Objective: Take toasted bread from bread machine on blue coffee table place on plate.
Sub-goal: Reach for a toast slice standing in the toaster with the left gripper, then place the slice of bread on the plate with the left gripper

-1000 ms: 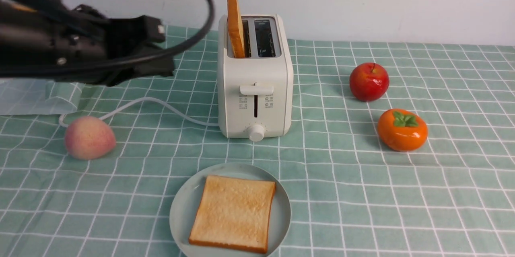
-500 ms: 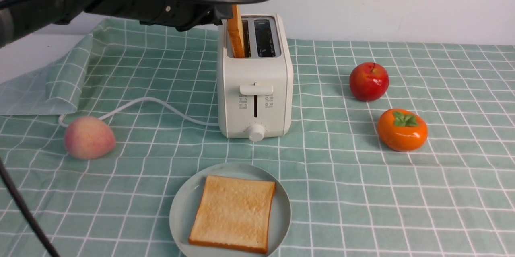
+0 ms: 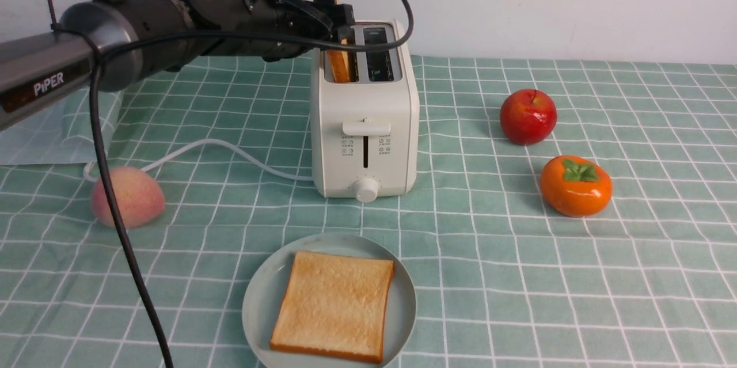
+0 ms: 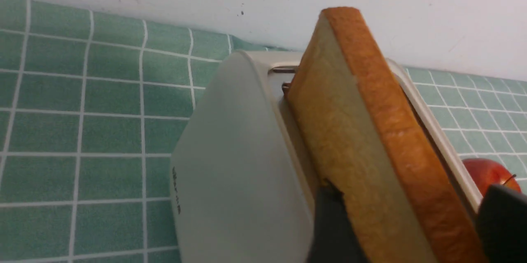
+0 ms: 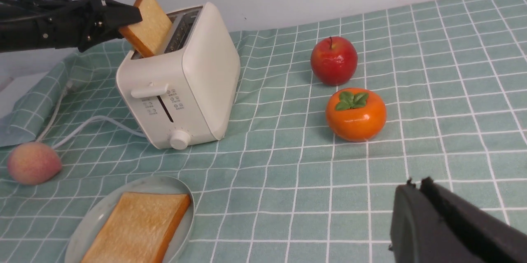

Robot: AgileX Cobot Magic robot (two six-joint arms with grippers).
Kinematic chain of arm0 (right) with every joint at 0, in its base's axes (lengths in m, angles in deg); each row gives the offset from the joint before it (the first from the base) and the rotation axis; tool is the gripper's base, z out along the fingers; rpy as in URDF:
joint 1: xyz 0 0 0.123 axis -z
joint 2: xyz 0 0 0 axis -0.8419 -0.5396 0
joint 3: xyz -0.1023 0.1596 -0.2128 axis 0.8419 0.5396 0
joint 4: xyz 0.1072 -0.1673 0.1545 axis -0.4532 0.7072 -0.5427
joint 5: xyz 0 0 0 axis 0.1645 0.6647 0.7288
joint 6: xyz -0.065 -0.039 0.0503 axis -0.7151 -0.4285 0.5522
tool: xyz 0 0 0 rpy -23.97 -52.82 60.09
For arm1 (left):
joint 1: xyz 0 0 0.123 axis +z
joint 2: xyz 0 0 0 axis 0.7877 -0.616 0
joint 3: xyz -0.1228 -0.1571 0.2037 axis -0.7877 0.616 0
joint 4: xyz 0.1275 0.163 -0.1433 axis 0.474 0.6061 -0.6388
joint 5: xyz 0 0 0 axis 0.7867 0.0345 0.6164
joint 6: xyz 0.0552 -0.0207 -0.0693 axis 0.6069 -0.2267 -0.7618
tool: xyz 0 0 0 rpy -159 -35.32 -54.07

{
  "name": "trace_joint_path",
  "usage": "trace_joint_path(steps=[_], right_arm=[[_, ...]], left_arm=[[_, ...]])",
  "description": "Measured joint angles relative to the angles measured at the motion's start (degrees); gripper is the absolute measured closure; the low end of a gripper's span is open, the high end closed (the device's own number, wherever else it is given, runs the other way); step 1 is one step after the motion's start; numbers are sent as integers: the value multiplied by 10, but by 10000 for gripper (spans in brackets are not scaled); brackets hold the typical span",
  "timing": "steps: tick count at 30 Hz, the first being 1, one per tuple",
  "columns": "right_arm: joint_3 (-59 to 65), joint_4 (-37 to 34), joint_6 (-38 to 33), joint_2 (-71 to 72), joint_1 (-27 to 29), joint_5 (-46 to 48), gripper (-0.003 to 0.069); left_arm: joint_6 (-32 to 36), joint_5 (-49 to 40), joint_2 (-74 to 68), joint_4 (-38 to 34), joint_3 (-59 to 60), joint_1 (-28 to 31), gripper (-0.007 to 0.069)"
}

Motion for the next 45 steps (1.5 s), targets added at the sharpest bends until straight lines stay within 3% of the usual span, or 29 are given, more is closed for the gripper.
trace_joint_path(steps=[1,2,4,5,15,21,25,32,35,39,45], right_arm=[[0,2,1,0,0,0,655],[0,3,1,0,0,0,655],[0,13,1,0,0,-2,655],[0,18,1,0,0,-2,655],[1,33,1,0,0,-4,648],[3,41,1,0,0,-4,645],[10,43,1,0,0,-5,645],[44,32,1,0,0,-2,642],[47,25,1,0,0,-3,638],[52,25,1,0,0,-4,633],[54,24,-1,0,0,-4,623]], left_arm=[[0,0,1,-6,-2,-1,332],[0,0,1,-7,-3,-1,349],[4,-6,11,-8,-5,-2,554],[7,-7,16,-6,-5,-2,589],[13,-111,171,41,-8,-1,599],[-20,-361,267,76,-9,-1,599],[-66,-437,273,75,56,-1,599],[-78,-380,259,24,244,-1,599],[-52,-304,246,-50,319,-1,599],[-45,-252,220,-106,360,-1,599],[-45,-248,199,-98,366,-1,599]])
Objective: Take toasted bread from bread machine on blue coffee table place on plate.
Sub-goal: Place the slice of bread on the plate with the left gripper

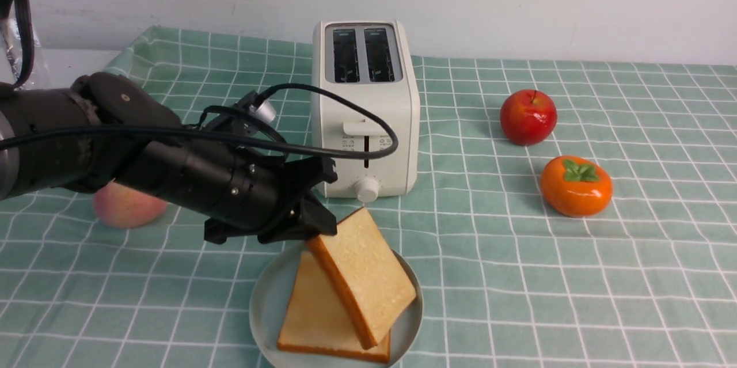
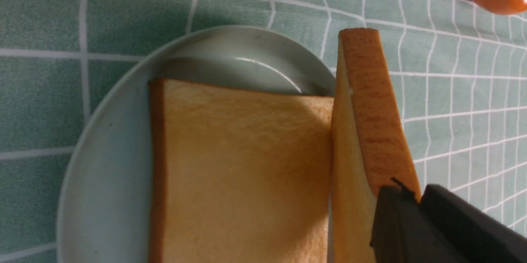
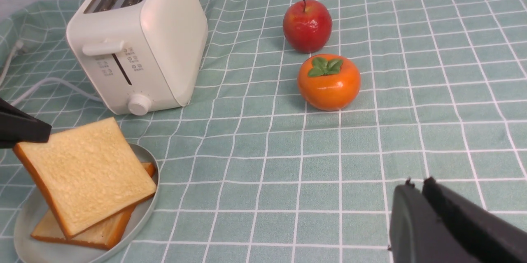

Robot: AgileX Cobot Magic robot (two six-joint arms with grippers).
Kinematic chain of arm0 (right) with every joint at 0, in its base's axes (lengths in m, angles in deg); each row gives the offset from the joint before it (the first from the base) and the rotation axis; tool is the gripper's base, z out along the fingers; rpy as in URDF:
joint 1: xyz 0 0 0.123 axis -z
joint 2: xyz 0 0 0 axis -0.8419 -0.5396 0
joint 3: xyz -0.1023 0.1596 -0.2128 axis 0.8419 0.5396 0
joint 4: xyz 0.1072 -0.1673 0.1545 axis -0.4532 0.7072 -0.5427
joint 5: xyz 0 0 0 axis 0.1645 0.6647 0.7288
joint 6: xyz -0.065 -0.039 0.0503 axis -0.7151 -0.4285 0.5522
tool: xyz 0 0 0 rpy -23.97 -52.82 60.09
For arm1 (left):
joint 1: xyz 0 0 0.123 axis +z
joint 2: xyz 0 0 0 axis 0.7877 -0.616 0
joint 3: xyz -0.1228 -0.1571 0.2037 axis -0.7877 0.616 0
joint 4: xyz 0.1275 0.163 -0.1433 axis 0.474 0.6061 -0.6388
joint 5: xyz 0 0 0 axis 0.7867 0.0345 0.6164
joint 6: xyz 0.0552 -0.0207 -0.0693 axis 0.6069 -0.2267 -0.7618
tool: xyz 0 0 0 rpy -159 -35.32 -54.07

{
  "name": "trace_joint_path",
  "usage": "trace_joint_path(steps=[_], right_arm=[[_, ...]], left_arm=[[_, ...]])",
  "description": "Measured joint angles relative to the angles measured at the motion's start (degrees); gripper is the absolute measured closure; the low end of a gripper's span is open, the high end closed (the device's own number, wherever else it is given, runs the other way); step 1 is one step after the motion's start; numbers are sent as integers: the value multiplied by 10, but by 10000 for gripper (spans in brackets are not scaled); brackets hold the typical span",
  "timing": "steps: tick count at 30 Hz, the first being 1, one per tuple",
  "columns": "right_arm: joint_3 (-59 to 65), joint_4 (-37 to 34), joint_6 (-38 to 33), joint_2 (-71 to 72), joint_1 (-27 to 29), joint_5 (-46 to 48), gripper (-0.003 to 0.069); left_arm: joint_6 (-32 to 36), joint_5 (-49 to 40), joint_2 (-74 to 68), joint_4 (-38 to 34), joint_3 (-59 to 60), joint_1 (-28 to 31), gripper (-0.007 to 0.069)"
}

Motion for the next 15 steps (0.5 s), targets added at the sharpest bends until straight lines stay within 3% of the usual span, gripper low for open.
trace_joint_path(steps=[4,11,14,15], right_arm=[[0,0,0,0,0,0,618],[0,0,0,0,0,0,608],[0,0,0,0,0,0,603],[0,0,0,0,0,0,601]], left_arm=[[0,-3,0,50,0,0,537],[-3,-23,2,136,0,0,288],[-36,-31,17,184,0,0,248],[-82,-34,42,227,0,0,252]])
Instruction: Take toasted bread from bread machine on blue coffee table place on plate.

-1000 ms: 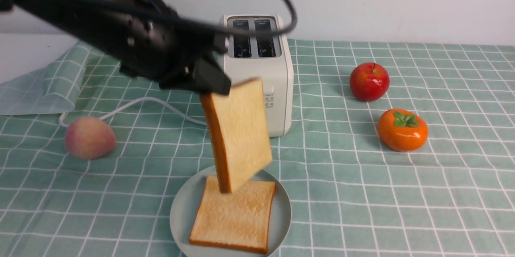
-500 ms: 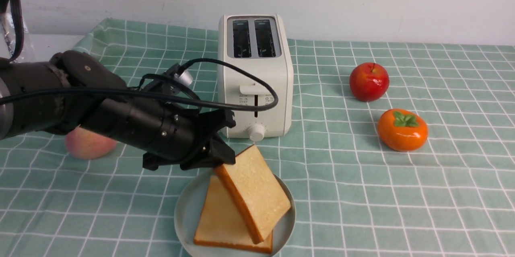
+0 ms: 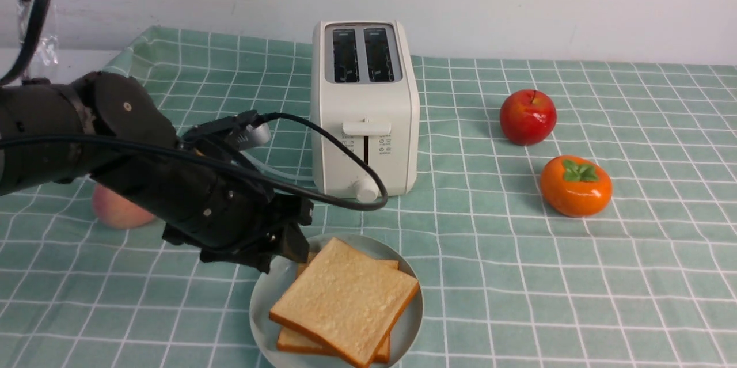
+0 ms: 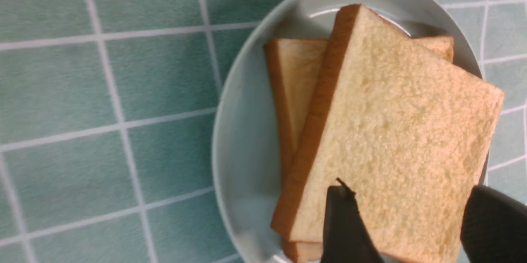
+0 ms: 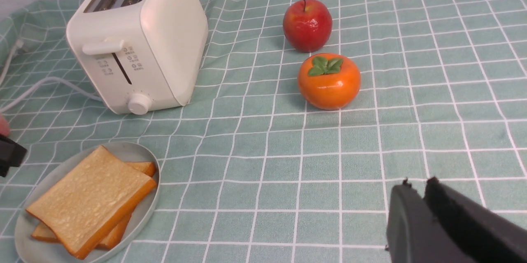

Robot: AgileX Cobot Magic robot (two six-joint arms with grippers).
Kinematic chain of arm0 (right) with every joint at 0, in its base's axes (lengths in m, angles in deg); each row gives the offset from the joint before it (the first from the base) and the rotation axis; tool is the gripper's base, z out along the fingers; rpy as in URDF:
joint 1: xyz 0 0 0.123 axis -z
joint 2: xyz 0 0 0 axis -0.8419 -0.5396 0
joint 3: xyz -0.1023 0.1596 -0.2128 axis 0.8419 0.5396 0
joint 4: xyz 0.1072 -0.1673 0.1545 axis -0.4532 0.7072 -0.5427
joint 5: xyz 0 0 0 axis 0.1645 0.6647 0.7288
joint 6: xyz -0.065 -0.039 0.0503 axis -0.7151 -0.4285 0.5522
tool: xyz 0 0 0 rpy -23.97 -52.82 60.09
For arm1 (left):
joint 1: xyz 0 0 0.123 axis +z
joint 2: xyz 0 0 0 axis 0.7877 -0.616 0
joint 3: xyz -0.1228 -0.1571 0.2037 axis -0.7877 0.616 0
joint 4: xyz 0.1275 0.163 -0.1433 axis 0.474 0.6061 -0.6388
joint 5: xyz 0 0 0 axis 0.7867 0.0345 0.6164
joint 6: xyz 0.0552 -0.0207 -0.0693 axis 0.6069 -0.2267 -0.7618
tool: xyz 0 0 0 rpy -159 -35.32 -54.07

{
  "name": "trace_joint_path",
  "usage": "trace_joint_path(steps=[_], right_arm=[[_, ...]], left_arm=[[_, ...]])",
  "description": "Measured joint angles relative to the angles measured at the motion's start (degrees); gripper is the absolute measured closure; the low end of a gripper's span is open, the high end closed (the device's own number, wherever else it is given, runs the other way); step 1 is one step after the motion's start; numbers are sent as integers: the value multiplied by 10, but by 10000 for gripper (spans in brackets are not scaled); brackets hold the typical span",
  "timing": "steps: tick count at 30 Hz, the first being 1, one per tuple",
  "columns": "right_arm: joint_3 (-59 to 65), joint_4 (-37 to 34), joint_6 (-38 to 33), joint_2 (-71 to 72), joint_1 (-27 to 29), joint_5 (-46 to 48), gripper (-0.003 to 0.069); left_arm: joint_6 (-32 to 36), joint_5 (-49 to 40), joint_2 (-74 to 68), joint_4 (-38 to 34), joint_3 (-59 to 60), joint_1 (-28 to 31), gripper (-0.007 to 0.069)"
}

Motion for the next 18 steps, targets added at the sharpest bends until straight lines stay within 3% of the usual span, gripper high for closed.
trace_joint_path(steps=[6,8,9,18], right_arm=[[0,0,0,0,0,0,590],[0,0,0,0,0,0,584],[0,0,0,0,0,0,583],[0,0,0,0,0,0,570]], left_arm=[[-121,-28,83,131,0,0,424],[-168,-55,138,184,3,0,594],[-179,-60,161,195,8,0,626],[-197,-20,393,218,147,0,638]])
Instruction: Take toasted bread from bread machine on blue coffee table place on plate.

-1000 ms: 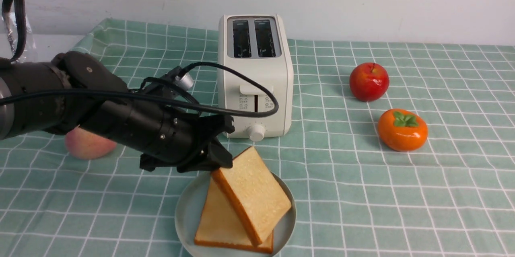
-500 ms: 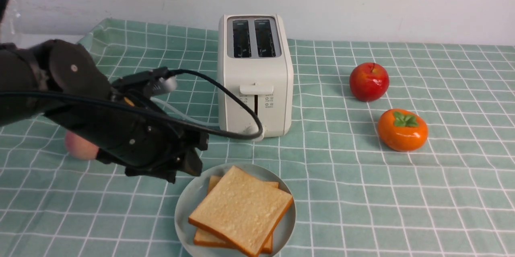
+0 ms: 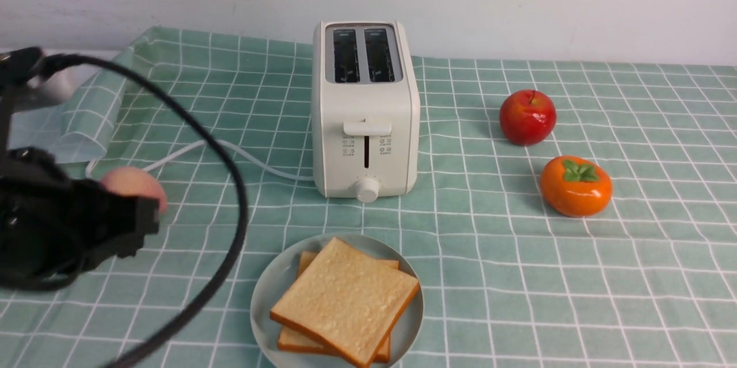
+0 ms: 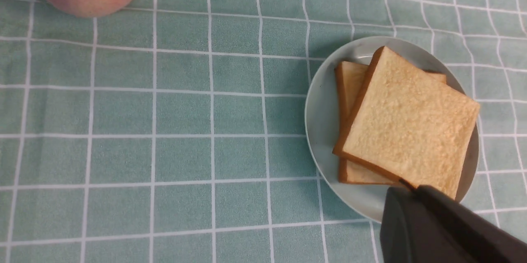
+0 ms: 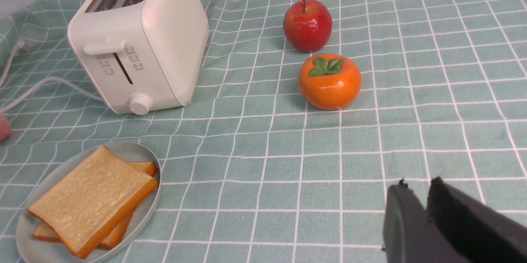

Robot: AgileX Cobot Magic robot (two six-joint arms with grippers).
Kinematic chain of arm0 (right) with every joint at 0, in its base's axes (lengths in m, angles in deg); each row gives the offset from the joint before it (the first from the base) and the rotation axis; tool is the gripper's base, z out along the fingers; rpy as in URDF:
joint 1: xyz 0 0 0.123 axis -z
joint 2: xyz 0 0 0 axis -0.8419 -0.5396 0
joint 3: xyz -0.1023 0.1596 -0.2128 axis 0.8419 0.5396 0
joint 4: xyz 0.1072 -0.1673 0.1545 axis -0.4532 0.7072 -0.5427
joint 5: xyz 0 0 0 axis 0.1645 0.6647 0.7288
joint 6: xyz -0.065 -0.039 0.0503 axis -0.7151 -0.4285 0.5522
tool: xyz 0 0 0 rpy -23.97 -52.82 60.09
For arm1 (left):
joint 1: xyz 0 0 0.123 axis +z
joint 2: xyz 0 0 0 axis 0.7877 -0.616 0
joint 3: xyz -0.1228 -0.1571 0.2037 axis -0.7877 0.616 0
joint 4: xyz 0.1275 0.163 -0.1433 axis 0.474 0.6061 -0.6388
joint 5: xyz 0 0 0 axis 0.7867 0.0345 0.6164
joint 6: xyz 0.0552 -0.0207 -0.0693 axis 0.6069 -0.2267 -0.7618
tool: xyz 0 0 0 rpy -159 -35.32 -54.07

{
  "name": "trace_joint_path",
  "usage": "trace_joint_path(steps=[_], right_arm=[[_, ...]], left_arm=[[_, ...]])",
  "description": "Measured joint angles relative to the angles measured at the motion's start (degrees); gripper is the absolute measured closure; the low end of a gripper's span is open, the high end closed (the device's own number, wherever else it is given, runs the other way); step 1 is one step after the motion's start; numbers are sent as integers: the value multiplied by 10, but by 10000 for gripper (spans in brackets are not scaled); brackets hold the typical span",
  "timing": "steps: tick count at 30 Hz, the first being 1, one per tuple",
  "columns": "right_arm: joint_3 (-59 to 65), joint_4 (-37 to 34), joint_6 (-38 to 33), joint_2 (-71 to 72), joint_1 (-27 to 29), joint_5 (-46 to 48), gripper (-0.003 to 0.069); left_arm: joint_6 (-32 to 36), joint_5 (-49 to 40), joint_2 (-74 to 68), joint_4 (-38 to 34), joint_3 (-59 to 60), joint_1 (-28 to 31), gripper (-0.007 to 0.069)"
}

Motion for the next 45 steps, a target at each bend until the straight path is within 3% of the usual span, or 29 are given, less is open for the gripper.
trace_joint_path(steps=[6,12,26,33,39,45], right_arm=[[0,0,0,0,0,0,562],[0,0,0,0,0,0,562],[0,0,2,0,0,0,547],[0,0,2,0,0,0,536],[0,0,2,0,0,0,533],[0,0,2,0,1,0,531]], left_arm=[[-2,38,142,-3,107,0,638],[-2,4,240,-18,139,0,638],[10,-26,263,-8,140,0,638],[16,117,324,8,200,31,638],[19,222,462,17,360,95,638],[25,230,520,37,477,113,638]])
